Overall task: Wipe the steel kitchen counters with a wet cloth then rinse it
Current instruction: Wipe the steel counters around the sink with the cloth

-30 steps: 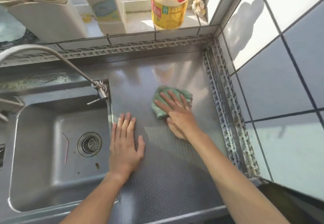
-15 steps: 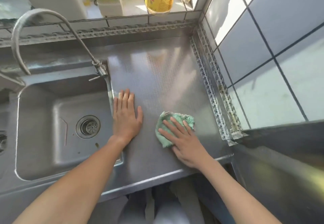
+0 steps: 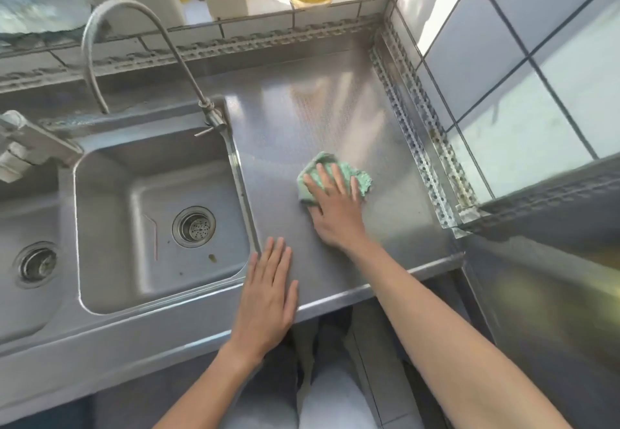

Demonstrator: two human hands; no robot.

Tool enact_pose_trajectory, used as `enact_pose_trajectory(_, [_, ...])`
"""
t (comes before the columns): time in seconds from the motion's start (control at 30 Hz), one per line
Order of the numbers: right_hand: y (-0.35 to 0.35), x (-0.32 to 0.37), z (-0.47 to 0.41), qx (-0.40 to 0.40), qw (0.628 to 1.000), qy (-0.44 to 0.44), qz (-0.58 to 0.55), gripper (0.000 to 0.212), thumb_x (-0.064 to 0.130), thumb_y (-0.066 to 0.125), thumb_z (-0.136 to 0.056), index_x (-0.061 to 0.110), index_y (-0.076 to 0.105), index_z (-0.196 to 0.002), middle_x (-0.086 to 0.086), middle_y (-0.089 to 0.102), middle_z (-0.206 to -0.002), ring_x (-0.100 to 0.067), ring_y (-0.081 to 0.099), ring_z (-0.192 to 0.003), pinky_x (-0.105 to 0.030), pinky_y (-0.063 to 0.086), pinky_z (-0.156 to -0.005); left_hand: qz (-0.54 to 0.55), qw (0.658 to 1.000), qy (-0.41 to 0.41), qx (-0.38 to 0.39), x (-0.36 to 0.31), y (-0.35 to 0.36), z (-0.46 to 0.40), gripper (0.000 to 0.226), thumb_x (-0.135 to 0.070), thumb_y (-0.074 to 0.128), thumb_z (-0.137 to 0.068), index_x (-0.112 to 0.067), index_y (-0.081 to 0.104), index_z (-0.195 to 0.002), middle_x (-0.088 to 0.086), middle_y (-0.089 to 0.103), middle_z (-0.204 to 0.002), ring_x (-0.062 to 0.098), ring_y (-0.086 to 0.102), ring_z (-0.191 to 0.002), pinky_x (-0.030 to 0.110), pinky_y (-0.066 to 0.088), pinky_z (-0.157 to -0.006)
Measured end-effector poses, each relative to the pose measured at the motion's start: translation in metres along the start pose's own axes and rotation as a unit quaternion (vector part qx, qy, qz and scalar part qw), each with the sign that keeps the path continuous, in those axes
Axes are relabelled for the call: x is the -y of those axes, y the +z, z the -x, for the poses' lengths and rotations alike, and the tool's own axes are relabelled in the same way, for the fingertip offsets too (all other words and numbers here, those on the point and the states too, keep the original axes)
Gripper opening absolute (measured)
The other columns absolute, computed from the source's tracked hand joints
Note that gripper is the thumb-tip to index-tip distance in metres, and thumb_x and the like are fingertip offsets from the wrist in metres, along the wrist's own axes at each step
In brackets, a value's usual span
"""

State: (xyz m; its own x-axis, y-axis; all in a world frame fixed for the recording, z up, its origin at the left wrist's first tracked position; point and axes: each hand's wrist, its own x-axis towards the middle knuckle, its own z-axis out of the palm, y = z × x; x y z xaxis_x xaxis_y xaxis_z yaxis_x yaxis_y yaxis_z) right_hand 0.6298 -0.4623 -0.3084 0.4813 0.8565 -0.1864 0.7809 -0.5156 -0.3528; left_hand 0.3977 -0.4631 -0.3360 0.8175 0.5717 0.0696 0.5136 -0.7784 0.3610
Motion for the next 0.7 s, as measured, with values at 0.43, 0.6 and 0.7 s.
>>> enact_pose_trajectory(0.43, [-0.028, -0.107, 0.111, 0.003, 0.995, 0.093, -0.044, 0.06, 0.023, 0.048, -0.104, 0.041, 0.027, -0.157, 0.012, 0.008, -0.17, -0.014, -0.003, -0.159, -0.05, -0.005, -0.128, 0.017, 1.0, -0.006, -0.001, -0.001, 0.002, 0.0, 0.065, -0.029, 0.048, -0.102, -0.005, 0.036, -0.161, 0.009, 0.024, -0.174, 0.024, 0.012, -0.164, 0.053, 0.019, -0.131])
enact_pose_trajectory(0.6, [-0.002, -0.031, 0.063, -0.04, 0.984, 0.171, -0.03, 0.055, 0.037, 0.038, -0.108, 0.038, 0.023, -0.16, 0.006, 0.001, -0.172, -0.02, -0.01, -0.158, -0.051, -0.01, -0.126, 0.015, 1.0, -0.01, 0.002, 0.0, 0.003, 0.001, 0.065, -0.03, 0.047, -0.102, -0.005, 0.036, -0.161, 0.01, 0.024, -0.174, 0.023, 0.011, -0.164, 0.053, 0.018, -0.132])
enact_pose_trajectory(0.7, [0.014, 0.012, 0.073, -0.001, 0.998, 0.051, -0.023, 0.061, 0.029, 0.043, -0.104, 0.036, 0.024, -0.161, 0.006, 0.003, -0.173, -0.019, -0.01, -0.158, -0.051, -0.008, -0.127, 0.016, 1.0, -0.001, -0.006, 0.001, 0.004, 0.0, 0.065, -0.031, 0.044, -0.102, -0.004, 0.036, -0.161, 0.011, 0.027, -0.173, 0.024, 0.014, -0.164, 0.054, 0.019, -0.131])
